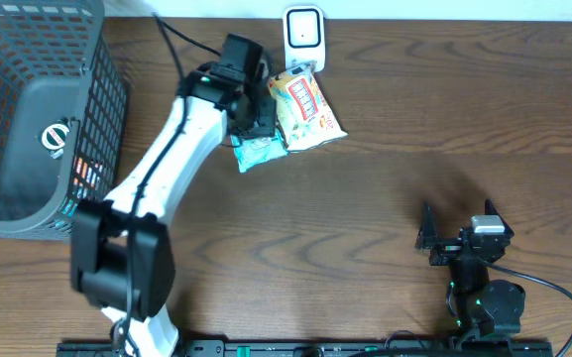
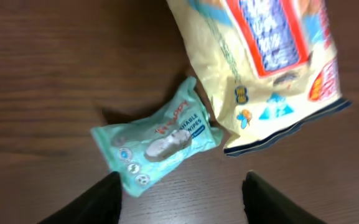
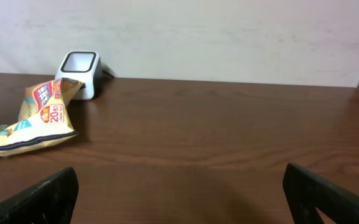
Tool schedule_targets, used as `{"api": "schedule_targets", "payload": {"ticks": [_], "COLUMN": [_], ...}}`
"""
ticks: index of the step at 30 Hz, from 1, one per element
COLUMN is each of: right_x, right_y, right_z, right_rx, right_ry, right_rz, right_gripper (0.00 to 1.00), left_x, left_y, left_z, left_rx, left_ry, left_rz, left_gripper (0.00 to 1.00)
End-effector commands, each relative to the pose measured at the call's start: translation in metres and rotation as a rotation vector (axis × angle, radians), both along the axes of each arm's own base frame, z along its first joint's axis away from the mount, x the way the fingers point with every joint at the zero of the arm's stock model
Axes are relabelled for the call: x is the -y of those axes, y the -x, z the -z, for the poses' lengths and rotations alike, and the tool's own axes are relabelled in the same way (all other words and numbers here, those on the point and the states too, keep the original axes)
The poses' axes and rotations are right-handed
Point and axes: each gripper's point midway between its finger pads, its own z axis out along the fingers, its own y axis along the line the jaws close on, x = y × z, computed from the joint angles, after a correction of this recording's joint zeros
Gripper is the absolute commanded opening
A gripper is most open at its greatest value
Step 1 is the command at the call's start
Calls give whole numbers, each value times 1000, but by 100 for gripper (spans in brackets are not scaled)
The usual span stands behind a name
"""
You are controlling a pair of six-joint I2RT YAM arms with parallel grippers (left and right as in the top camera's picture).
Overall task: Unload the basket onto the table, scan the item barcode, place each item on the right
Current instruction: 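Carry the wipes pack to the scanner and release it on the table, then reach the left gripper back into the basket toward the drink cartons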
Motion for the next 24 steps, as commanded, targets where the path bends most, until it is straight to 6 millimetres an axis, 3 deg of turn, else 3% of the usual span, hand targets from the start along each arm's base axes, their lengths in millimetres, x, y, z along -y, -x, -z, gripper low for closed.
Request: {"api": "schedule_targets", "payload": {"ticks": [1, 5, 10, 11, 12, 17, 21, 24], "right_x": [-1, -1, -1, -1, -1, -1, -1, -1], "right_y": [0, 0, 0, 0, 0, 0, 0, 0], "right_z": [1, 1, 1, 1, 1, 1, 1, 1], "right_rx": [1, 1, 1, 1, 1, 1, 1, 1], "right_ry": [12, 12, 12, 12, 12, 12, 12, 12], "right_rz": [-3, -3, -3, -3, -3, -3, -3, -3], "right_gripper": [99, 99, 99, 99, 99, 99, 99, 99], "left_x": [-28, -78, -174, -183, -206, -285, -336, -359], "left_y": [-9, -4, 17, 20, 27, 62, 90, 102], "left_z": [-76, -132, -193, -197, -204, -204, -181, -160], "left_rx": [175, 306, 456, 466, 481, 459, 375, 314], "left_ry": [43, 65, 79, 82, 88, 82, 100, 118], "left_rz": [-71, -175, -433, -465, -541, -817, -1041, -1154], "left_gripper": [64, 65, 66, 66, 66, 66, 67, 66]}}
